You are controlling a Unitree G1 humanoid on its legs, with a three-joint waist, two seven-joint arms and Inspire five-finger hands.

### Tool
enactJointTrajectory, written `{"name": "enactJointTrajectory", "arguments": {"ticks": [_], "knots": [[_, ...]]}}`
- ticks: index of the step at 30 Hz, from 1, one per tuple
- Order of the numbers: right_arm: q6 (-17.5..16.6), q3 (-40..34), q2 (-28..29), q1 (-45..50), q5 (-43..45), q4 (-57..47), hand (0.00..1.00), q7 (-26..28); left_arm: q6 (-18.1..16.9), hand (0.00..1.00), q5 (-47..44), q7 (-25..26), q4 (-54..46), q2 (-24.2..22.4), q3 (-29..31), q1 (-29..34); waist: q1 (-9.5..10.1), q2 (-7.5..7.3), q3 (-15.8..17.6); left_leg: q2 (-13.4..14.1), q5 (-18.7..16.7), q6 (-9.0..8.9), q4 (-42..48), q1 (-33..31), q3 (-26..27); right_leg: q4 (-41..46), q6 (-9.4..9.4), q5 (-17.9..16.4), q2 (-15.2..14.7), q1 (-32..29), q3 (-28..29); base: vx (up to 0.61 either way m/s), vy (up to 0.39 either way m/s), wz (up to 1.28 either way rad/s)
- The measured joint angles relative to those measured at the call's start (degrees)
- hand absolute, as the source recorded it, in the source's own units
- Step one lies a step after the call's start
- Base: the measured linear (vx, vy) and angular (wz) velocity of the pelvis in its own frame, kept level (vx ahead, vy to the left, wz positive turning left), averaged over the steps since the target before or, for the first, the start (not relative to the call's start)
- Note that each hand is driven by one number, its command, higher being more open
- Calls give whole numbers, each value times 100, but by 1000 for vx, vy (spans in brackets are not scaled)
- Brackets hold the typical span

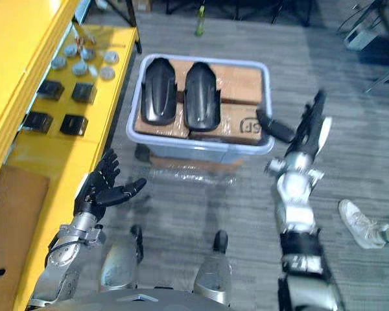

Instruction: Walk over and take three plastic housings, then place them on the shelf

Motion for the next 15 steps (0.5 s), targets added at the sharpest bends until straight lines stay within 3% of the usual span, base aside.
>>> {"name": "enactJointTrajectory", "arguments": {"ticks": [3, 8, 12, 15], "knots": [[32, 222, -536, -962, 186, 771, 100, 7, -104, 100, 132, 8, 298, -33, -245, -24, 122, 179, 90, -40, 32, 34, 120, -321, -250, 38, -23, 51, 62, -248, -23, -83, 7, 5], [536, 1266, -1593, -2606, 189, 2452, 100, 177, -212, 100, 239, 2, 1150, -115, -1003, -428, 378, 550, 374, -59, 80, 88, 386, -787, -435, 170, -31, 104, 83, -574, -95, -33, 8, 9], [854, 1408, -1893, -3240, 342, 2972, 100, 154, -373, 100, 112, 94, 1402, -285, -1138, -554, 538, 772, 564, -92, 123, 97, 422, -980, -571, 262, -31, 102, 75, -699, -224, -32, 0, 13], [1291, 1690, -2204, -3707, 415, 3311, 100, 155, -424, 100, 112, 176, 1757, -324, -1276, -731, 665, 954, 653, -137, 189, 117, 401, -1109, -599, 423, -37, 87, 23, -904, -234, -16, -6, 7]]}}
